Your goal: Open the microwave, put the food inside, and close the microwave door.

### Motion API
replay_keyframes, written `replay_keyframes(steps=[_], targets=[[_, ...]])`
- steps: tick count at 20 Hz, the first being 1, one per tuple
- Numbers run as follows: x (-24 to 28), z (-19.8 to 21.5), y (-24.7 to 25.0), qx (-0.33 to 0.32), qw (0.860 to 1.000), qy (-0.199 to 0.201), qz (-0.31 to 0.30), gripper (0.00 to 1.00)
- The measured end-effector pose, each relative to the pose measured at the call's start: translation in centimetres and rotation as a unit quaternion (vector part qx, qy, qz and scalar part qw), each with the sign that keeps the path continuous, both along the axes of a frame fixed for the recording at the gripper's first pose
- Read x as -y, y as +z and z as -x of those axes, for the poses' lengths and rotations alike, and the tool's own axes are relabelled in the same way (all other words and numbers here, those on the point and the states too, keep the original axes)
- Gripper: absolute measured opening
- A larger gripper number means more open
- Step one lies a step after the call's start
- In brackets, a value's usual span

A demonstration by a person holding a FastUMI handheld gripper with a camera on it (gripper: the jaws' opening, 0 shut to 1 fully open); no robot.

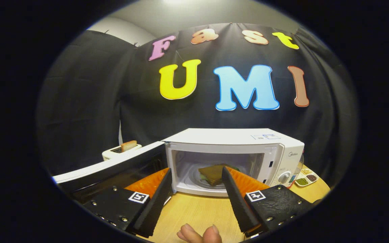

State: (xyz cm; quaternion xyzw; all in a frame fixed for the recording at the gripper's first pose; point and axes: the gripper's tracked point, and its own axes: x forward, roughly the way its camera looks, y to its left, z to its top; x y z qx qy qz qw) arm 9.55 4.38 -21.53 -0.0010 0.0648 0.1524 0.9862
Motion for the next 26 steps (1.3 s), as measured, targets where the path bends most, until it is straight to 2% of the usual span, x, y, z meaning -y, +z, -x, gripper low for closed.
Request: replay_keyframes(steps=[5, 9, 12, 15, 17, 18, 19, 21, 23, 26], targets=[[-5.3, 8.7, 3.3, 0.039, 0.995, 0.092, -0.020, 0.89], [-11.2, 15.5, 3.0, 0.048, 0.980, 0.191, -0.029, 0.89], [-14.1, 18.6, 3.1, 0.070, 0.969, 0.233, -0.044, 0.89], [-17.3, 21.0, 1.5, 0.049, 0.959, 0.272, -0.068, 0.89], [-17.3, 20.4, 2.2, 0.067, 0.965, 0.244, -0.068, 0.81], [-17.4, 20.6, 2.4, 0.073, 0.965, 0.241, -0.072, 0.59], [-18.2, 20.4, 2.1, 0.072, 0.965, 0.243, -0.074, 0.54], [-20.1, 21.6, 1.1, 0.047, 0.959, 0.270, -0.074, 0.54], [-21.4, 22.1, 0.7, 0.038, 0.955, 0.287, -0.063, 0.17], [-23.6, 21.6, -1.3, 0.022, 0.955, 0.293, -0.034, 0.17]])
